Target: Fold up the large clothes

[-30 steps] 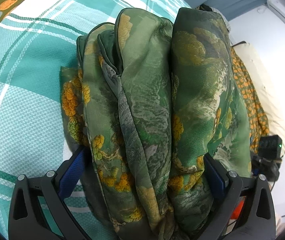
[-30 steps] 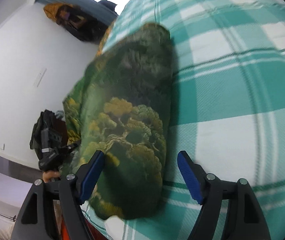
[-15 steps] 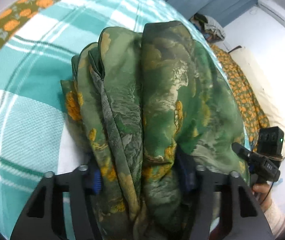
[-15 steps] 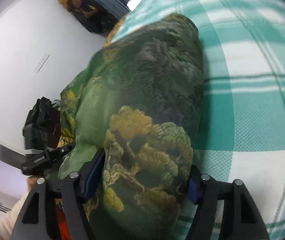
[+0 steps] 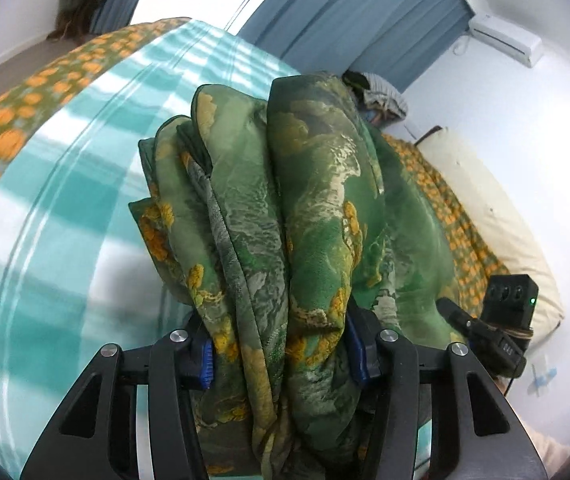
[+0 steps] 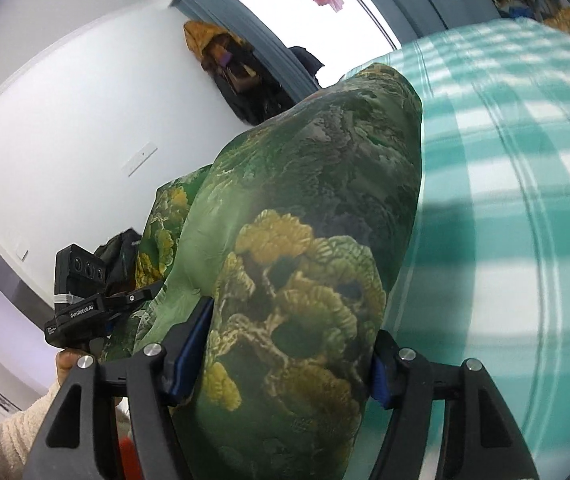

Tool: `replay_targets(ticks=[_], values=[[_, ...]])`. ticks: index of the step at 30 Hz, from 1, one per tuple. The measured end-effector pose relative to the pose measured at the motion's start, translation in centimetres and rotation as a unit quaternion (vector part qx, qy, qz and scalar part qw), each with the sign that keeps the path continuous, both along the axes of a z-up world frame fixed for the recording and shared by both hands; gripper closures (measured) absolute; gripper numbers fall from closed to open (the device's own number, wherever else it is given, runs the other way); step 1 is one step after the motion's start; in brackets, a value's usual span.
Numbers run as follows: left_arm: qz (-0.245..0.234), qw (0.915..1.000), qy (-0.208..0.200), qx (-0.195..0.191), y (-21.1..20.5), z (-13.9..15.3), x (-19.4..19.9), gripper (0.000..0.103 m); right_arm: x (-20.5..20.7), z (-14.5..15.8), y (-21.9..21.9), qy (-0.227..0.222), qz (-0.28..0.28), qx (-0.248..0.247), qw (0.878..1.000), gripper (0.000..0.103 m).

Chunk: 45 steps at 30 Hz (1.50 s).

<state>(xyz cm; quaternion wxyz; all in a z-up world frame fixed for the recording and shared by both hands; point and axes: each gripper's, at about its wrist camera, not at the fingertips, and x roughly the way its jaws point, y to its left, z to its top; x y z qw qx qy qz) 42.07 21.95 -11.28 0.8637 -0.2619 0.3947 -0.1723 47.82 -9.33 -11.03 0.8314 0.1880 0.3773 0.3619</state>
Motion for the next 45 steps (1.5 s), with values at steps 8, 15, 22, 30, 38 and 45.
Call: replay_targets(ticks=[8, 15, 22, 30, 38, 45], values=[[0.014, 0.9957, 0.090, 0.019, -2.4, -10.8, 7.7, 0.006, 8.7, -9.1, -4.0, 0.121, -0.039, -0.016, 0.992, 0.027], [0.017, 0.9972, 0.049, 0.053, -2.4, -7.4, 4.5, 0.001, 7.1, -9.7, -7.2, 0.132, -0.080, -0.003, 0.988, 0.004], [0.062, 0.9764, -0.058, 0.198, -3.7, 0.3, -3.0, 0.001, -0.1, -2.2, -8.8, -0.006, -0.145, -0.148, 0.978, 0.004], [0.106, 0.9570, -0.104, 0.249, -8.6, 1.6, -13.5, 0.001, -10.7, 1.7, -9.3, -0.083, -0.213, -0.227, 0.947, 0.004], [0.080, 0.9490, -0.103, 0.287, -14.7, 3.4, -17.2, 0.001, -17.9, 3.4, -7.3, -0.090, -0.209, -0.324, 0.918, 0.004], [0.097, 0.9453, -0.062, 0.305, -16.8, 3.7, -19.1, 0.001, -19.9, 4.5, -6.4, -0.062, -0.220, -0.328, 0.917, 0.004]])
